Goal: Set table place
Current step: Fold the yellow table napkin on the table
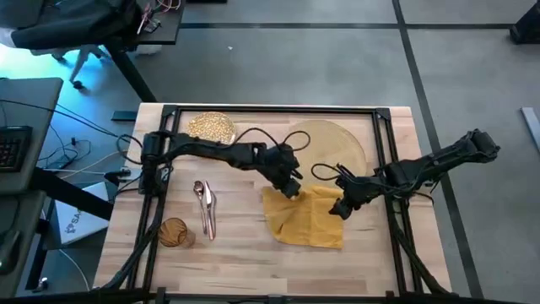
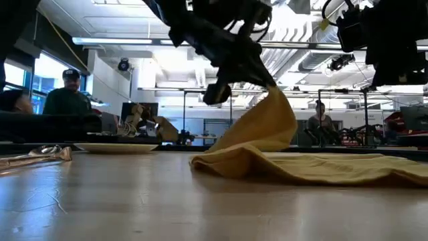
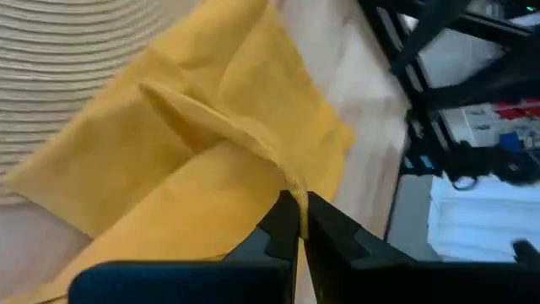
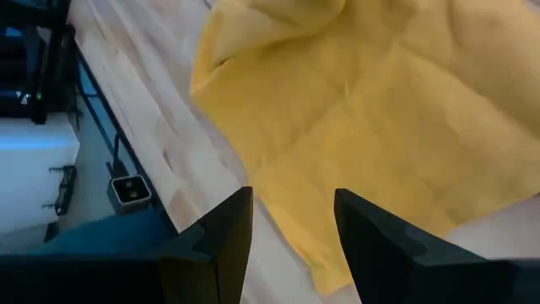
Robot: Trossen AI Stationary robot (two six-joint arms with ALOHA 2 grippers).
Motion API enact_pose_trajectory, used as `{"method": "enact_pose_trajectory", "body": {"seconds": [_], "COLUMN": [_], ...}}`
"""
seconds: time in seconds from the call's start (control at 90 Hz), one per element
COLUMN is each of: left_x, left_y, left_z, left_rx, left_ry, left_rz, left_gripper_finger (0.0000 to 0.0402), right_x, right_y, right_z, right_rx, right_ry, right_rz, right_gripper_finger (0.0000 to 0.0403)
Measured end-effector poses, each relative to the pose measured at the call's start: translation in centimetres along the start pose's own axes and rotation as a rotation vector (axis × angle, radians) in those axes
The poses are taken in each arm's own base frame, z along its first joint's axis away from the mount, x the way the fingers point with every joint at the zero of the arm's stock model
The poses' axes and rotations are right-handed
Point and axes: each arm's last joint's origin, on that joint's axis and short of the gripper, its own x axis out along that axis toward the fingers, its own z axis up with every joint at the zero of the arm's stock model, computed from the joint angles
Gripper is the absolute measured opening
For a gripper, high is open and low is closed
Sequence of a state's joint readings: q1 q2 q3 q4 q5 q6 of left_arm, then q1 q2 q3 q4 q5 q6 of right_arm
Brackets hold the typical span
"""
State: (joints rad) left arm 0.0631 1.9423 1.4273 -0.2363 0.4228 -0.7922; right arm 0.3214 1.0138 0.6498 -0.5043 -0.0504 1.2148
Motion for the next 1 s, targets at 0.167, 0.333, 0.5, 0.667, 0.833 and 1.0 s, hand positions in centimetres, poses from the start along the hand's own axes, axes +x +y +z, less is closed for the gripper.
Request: {"method": "enact_pose_trajectory", "body": {"seconds": [0.167, 0.333, 0.5, 0.667, 0.833, 1.0], "left_x": [-3.7, -8.6, -11.8, -12.1, -11.9, -13.5], "left_y": [-2.2, -3.8, -4.9, -6.1, -7.5, -9.4], "left_z": [-0.6, -3.1, -6.0, -8.0, -8.5, -6.3], "left_rx": [0.022, 0.050, 0.068, 0.119, 0.103, 0.064], "left_ry": [0.083, 0.227, 0.326, 0.372, 0.328, 0.111], "left_rz": [-0.079, -0.040, 0.066, 0.098, 0.052, -0.133], "left_gripper_finger": [0.0000, 0.0000, 0.0000, 0.0000, 0.0000, 0.0000], "right_x": [0.2, 1.2, 2.2, 2.6, 2.5, 0.7], "right_y": [0.0, -0.4, -1.7, -2.4, -1.8, -0.3], "right_z": [0.1, 0.0, 0.7, 2.3, 3.8, 4.5], "right_rx": [0.000, 0.003, 0.013, -0.030, -0.128, -0.147], "right_ry": [-0.015, 0.004, 0.006, 0.013, -0.008, -0.023], "right_rz": [-0.010, -0.085, -0.229, -0.234, -0.094, -0.044], "right_gripper_finger": [0.0154, 0.0154, 0.0154, 0.0154, 0.0154, 0.0154]}}
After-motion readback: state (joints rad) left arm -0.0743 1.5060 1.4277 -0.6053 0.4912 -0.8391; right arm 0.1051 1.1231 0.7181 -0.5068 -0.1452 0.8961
